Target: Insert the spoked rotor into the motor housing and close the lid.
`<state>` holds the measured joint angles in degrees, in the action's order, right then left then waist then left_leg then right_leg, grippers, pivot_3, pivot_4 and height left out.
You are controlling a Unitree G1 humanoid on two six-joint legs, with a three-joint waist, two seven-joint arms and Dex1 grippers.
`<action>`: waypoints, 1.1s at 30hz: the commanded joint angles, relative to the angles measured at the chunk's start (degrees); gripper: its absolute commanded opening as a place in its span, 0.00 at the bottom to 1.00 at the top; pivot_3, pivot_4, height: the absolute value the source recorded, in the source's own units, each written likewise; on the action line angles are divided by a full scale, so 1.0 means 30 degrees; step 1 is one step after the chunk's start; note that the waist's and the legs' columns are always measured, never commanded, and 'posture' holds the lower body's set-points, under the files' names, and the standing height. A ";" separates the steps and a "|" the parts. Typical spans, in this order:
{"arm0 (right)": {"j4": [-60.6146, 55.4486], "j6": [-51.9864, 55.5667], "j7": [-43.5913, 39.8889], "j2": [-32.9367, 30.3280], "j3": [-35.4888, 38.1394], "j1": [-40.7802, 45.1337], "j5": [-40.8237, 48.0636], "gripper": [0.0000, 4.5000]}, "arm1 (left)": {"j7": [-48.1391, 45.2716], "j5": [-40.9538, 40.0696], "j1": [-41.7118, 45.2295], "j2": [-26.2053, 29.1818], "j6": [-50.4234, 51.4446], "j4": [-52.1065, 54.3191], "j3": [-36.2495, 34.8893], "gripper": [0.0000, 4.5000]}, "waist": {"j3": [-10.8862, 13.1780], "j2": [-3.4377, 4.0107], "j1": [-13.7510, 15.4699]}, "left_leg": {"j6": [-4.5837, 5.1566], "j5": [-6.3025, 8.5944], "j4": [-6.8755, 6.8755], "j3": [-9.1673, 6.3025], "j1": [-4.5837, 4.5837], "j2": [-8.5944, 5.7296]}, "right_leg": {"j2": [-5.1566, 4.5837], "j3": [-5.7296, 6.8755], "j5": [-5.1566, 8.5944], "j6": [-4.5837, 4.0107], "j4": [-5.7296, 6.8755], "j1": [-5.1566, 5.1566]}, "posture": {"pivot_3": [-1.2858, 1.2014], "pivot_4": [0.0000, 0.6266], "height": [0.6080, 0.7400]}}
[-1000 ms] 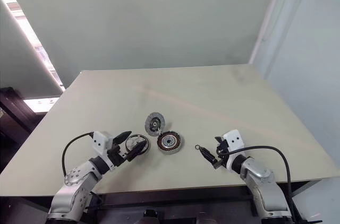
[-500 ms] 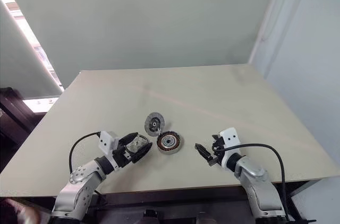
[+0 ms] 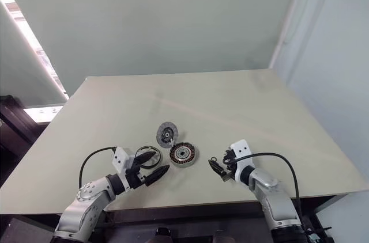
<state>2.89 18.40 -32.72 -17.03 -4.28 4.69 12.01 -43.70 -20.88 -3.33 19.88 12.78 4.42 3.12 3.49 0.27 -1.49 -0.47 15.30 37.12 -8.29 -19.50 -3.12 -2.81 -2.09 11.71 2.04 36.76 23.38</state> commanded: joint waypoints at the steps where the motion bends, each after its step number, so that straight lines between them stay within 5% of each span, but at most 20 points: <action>1: 0.0832 -0.0734 -0.0038 0.0222 -0.0172 0.0897 -0.0318 1.00 | -0.0156 0.0013 0.0150 0.0200 -0.0133 0.0776 0.0047 0.99 | 0.0000 0.0000 0.0000 | 0.0001 0.0000 0.0000 0.0000 -0.0001 -0.0001 | 0.0000 0.0000 0.0000 0.0000 0.0000 0.0000 | 0.52 0.00 1.00; 22: 0.5224 -0.2758 -0.0002 0.1190 -0.0559 0.2407 -0.1342 1.00 | -0.0440 0.0340 -0.0101 0.0329 -0.0412 0.0535 0.0411 0.99 | -0.0002 0.0002 -0.0021 | 0.0002 -0.0002 -0.0004 -0.0004 0.0004 -0.0003 | 0.0002 -0.0002 -0.0002 0.0002 0.0002 -0.0002 | 0.52 0.00 1.00; 25: 0.5384 -0.2745 -0.0041 0.1293 -0.0614 0.2368 -0.1417 0.86 | -0.0478 0.0400 -0.0147 0.0307 -0.0486 0.0488 0.0448 1.00 | -0.0005 0.0003 -0.0034 | 0.0003 -0.0002 -0.0005 -0.0002 0.0006 -0.0003 | 0.0003 -0.0006 -0.0003 0.0003 0.0003 -0.0001 | 0.52 0.00 1.00; 33: 0.5182 -0.2414 -0.0037 0.1218 -0.0528 0.2320 -0.1469 0.22 | -0.0542 0.0496 -0.0161 0.0315 -0.0783 0.0167 0.0452 1.00 | -0.0005 0.0003 -0.0037 | 0.0002 -0.0002 -0.0005 -0.0003 0.0009 0.0000 | 0.0005 -0.0006 -0.0003 0.0002 0.0006 -0.0002 | 0.52 0.00 1.00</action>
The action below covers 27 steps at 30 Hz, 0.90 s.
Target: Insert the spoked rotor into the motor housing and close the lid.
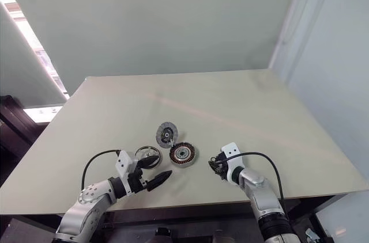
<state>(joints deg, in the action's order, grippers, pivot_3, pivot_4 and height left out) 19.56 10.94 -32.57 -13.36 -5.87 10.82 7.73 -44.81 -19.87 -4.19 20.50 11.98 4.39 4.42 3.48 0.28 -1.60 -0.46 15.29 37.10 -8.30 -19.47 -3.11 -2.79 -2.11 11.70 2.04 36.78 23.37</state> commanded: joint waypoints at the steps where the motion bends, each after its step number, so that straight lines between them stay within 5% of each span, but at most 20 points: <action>1: -0.0446 0.0118 -0.0059 -0.0011 0.0072 0.0307 0.0006 0.18 | -0.0185 0.0172 0.0136 0.0095 -0.0563 0.0113 0.0032 1.00 | 0.0000 0.0001 0.0001 | 0.0000 0.0000 0.0000 0.0001 0.0000 0.0000 | 0.0000 0.0000 0.0000 0.0000 -0.0001 0.0000 | 0.52 0.00 1.00; 14: -0.3928 0.1917 0.0891 0.0292 0.0587 0.0747 0.0658 0.18 | -0.0306 0.0238 0.0294 -0.0076 -0.1079 -0.0661 -0.0169 1.00 | 0.0001 0.0003 0.0004 | 0.0000 0.0000 -0.0003 -0.0004 -0.0003 -0.0001 | 0.0000 0.0000 0.0000 0.0000 0.0000 0.0006 | 0.52 0.00 1.00; 27: -0.5581 0.5889 0.1886 0.1601 -0.1763 0.2892 -0.0076 0.18 | -0.0220 0.0352 0.0411 0.0271 -0.1785 -0.1322 -0.0831 1.00 | 0.0000 0.0006 0.0019 | -0.0001 0.0000 -0.0013 -0.0011 -0.0010 -0.0005 | -0.0003 0.0005 -0.0010 0.0016 -0.0004 0.0023 | 0.52 0.00 1.00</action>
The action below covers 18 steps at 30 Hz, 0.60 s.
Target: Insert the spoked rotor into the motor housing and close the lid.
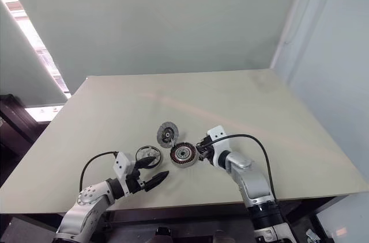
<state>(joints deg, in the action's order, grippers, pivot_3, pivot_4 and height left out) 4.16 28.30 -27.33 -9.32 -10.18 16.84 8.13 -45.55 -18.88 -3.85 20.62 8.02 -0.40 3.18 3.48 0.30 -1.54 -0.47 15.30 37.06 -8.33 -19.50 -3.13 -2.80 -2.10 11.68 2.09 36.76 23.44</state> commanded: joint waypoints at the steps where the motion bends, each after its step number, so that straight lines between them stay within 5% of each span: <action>1: -0.0261 0.0140 0.0107 0.0328 -0.0512 0.1049 -0.0306 0.18 | 0.0048 0.0034 0.0288 0.0238 -0.0487 0.0273 -0.0449 1.00 | -0.0001 0.0001 -0.0004 | 0.0000 0.0000 0.0000 0.0000 0.0000 0.0000 | 0.0000 0.0000 -0.0010 0.0018 0.0000 0.0002 | 0.52 0.00 1.00; 18: 0.2970 -0.1362 0.0061 0.1625 -0.1665 0.2124 -0.1448 0.18 | 0.0608 -0.0024 -0.0303 0.0268 -0.0791 0.0728 -0.0588 1.00 | -0.0002 0.0003 -0.0068 | 0.0000 0.0000 -0.0010 -0.0005 0.0003 0.0000 | 0.0002 0.0003 -0.0017 0.0027 0.0002 0.0011 | 0.52 0.00 1.00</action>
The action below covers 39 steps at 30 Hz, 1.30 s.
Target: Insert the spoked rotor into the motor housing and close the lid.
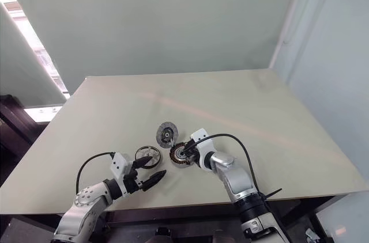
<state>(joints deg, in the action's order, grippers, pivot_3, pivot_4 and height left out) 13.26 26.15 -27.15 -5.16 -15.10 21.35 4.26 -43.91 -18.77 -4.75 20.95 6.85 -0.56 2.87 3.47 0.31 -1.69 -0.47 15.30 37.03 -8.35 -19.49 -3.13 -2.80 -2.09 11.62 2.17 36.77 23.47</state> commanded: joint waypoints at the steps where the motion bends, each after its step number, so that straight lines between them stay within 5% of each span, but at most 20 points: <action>1: 0.0027 -0.0706 -0.0007 0.0267 -0.0035 0.0645 -0.0174 0.18 | 0.0084 -0.0065 -0.0036 0.0162 -0.0406 0.0808 -0.0479 1.00 | 0.0000 0.0000 -0.0024 | 0.0000 0.0000 -0.0002 0.0001 0.0000 0.0000 | 0.0000 -0.0001 -0.0001 0.0001 0.0000 0.0001 | 0.52 0.00 1.00; 39: 0.2263 -0.1796 -0.0380 0.0837 -0.0441 0.1432 -0.0898 0.18 | 0.0337 -0.0015 -0.0170 0.0246 -0.0550 0.0973 -0.0399 1.00 | -0.0002 0.0005 -0.0304 | 0.0000 -0.0001 -0.0017 -0.0008 0.0001 0.0000 | 0.0000 0.0001 -0.0003 0.0002 0.0002 0.0008 | 0.52 0.00 1.00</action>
<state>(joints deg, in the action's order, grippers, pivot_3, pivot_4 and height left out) 20.89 21.82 -27.78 -3.03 -16.69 24.05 1.63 -42.99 -18.76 -5.98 21.25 6.16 -0.19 2.79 3.47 0.32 -2.60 -0.47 15.29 36.98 -8.37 -19.49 -3.13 -2.80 -2.09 11.62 2.18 36.77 23.50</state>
